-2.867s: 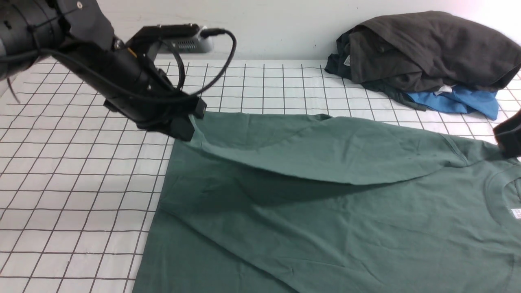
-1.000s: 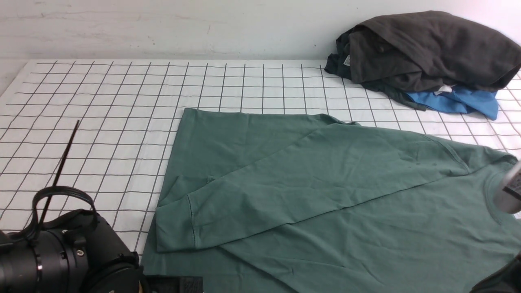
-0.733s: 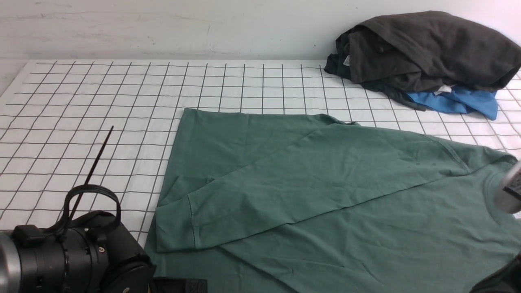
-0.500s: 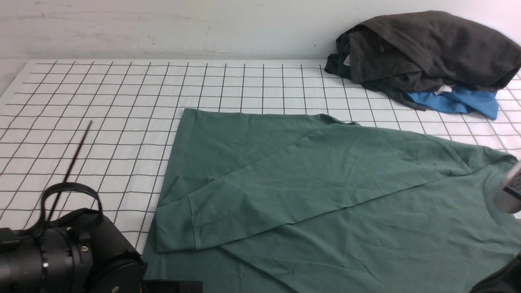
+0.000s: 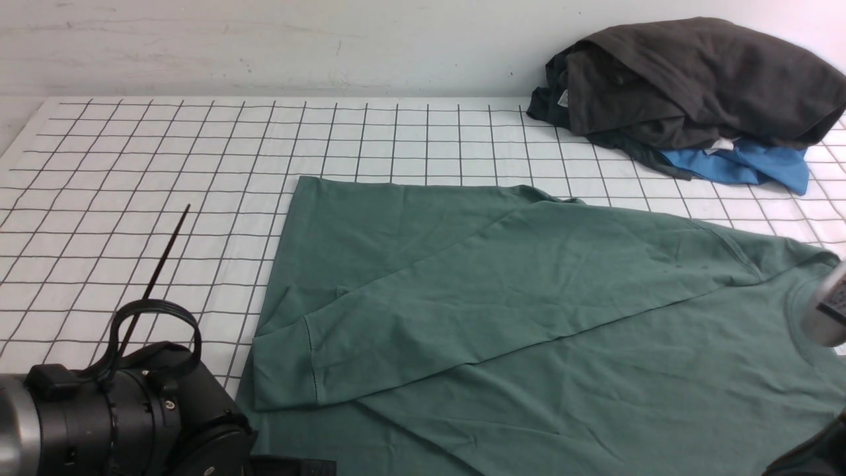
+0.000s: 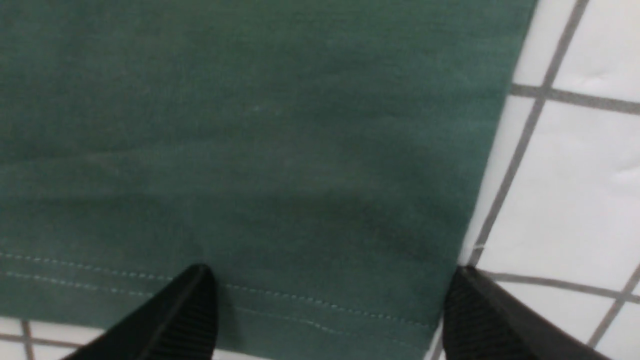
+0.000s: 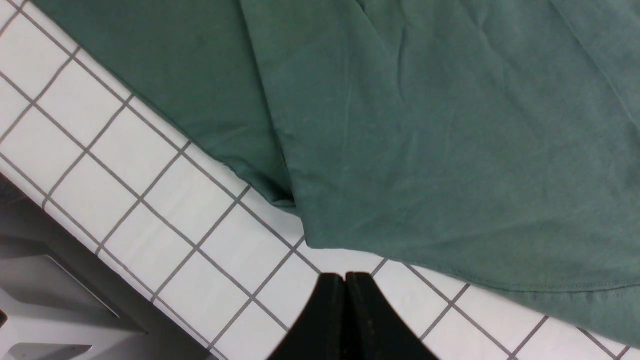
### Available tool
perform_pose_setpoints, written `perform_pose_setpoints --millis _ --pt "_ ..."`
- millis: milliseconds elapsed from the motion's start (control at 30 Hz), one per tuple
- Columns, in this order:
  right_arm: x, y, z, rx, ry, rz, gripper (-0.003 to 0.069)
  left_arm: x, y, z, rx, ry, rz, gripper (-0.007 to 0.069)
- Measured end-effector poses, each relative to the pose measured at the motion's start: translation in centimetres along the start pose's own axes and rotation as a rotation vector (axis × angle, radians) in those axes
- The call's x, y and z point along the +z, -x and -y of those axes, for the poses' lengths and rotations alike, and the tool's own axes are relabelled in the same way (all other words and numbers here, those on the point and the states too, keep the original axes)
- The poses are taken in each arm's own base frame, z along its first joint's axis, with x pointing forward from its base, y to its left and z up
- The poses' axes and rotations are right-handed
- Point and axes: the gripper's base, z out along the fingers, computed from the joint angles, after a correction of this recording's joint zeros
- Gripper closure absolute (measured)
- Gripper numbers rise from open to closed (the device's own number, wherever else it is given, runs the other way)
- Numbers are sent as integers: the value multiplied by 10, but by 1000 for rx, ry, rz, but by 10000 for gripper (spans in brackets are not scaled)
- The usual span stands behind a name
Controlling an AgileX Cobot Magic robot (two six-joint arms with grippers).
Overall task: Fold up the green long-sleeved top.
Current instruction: Use both arms simultaneously to clamp the lower edge of the clothing fabric
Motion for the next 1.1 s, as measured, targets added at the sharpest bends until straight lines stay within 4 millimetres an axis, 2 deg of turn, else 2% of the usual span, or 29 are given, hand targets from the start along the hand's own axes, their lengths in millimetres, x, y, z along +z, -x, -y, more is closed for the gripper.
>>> perform_pose_setpoints --millis 200,433,633,767,967,1100 --pt "0 0 0 0 1 0 673 0 0 0 -3 -5 0 180" --pt "0 0 0 0 1 0 673 0 0 0 4 5 0 420" --pt "0 0 0 0 1 0 673 -3 -1 -2 14 30 9 545" --pt "0 0 0 -3 1 0 673 -12 -3 -1 6 57 37 596" --pt "0 0 0 -6 -5 -1 673 -21 -7 1 -61 73 57 601" --pt "0 -1 2 -17 -23 -6 673 -24 -14 5 -104 53 7 601"
